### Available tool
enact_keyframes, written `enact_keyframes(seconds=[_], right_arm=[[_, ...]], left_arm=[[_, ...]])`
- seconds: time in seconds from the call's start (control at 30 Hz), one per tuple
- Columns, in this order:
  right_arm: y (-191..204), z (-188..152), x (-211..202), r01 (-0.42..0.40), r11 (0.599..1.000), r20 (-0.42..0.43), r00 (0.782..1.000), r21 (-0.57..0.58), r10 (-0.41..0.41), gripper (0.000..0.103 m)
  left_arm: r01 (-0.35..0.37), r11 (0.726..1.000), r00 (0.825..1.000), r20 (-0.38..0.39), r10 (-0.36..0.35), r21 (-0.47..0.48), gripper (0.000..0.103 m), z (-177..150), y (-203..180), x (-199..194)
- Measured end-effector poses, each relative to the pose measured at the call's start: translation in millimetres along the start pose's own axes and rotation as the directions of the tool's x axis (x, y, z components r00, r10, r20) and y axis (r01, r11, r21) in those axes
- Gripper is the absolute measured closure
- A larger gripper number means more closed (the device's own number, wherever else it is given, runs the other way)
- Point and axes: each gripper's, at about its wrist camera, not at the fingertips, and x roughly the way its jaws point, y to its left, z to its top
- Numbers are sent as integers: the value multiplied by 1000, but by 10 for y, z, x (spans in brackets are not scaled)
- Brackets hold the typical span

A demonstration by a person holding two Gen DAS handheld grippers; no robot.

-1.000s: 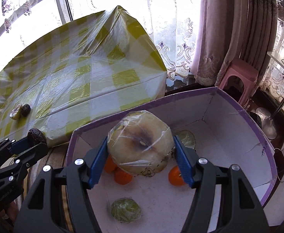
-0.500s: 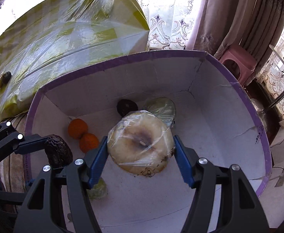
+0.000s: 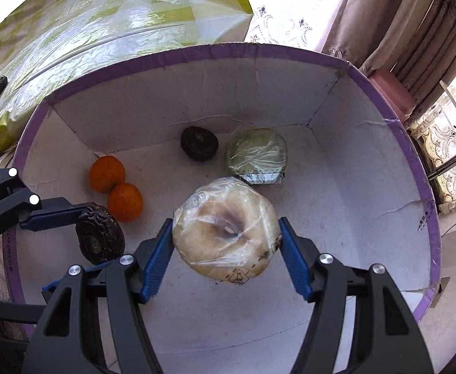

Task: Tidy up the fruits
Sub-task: 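Carry the dark fruit and bagged pale fruit in both tools over the box, then open both tools to drop the dark fruit and bagged pale fruit into the box, then move both tools back over the tablecloth toward the last two fruits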

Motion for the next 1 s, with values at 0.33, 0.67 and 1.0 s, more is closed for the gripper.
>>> enact_keyframes(seconds=[0.33, 0.67, 1.0], right_arm=[[29, 27, 87, 4, 1000, -49, 999, -25, -5, 37], [-55, 54, 40, -14, 1000, -33, 999, 9, 14, 26], [-154, 73, -202, -33, 997, 38, 999, 67, 31, 14]], left_arm=[[-22, 1000, 1000, -13, 23, 18, 63, 0, -20, 81], [-11, 1000, 1000, 7, 11, -5, 62, 4, 26, 45], [18, 997, 994, 110, -9, -81, 49, -26, 167, -231]])
